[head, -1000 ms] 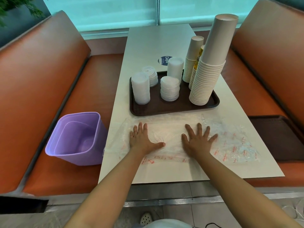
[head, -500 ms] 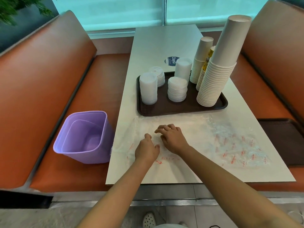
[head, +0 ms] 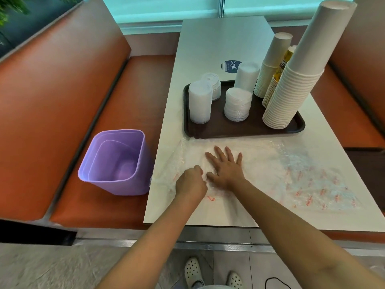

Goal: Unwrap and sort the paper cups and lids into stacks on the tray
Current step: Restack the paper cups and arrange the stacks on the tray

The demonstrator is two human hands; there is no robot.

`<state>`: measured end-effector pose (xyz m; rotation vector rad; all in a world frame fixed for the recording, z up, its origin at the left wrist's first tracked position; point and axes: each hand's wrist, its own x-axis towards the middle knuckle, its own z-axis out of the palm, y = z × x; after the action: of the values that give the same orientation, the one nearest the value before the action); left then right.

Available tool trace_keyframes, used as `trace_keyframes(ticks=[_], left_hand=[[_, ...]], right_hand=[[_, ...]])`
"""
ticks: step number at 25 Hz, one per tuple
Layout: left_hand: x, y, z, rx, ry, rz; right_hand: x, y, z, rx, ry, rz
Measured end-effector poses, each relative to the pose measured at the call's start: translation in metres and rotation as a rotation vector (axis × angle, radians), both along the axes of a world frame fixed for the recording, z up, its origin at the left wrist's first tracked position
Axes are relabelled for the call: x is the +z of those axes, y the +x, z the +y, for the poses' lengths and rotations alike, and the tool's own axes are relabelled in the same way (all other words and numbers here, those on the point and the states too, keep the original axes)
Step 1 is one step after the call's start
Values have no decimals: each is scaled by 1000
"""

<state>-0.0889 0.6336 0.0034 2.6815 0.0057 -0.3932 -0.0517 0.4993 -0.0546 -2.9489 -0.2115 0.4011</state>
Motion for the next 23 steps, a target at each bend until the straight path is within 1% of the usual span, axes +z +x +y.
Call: trace_keyframes(ticks=[2,3,4,5,7,8,10,12,15,20,21,23], left_hand=[[11,7,-9,-51,-61,-258],[12,15,-13,-95,-89,-335],[10,23,-16,-171,-77,-344],[3,29,-19,-260,-21,-294],[-17,34,-16,-417,179,-91],[-27,35,-12,-468,252,-12],[-43,35,-4,-520,304,40],[-48,35,1,-541,285,30],[-50,34,5,-540,261,28],[-37,36,4,-550,224,51],[-31,38,3,-526,170,17],[-21,40,4,-454,9,-160]], right_hand=[[6,-2,4,-1,47,-199],[9,-3,6,-39,103,-295],[14,-4,5,-112,159,-339],[17,-5,1,-207,199,-326],[16,-11,-13,-347,189,-194],[13,-16,-23,-371,144,-108],[4,-26,-43,-381,75,8],[-2,-38,-62,-450,51,9],[-2,-47,-78,-611,36,-9],[7,-40,-78,-732,-4,-7],[10,-39,-73,-742,12,-41],[17,-37,-62,-702,27,-144]])
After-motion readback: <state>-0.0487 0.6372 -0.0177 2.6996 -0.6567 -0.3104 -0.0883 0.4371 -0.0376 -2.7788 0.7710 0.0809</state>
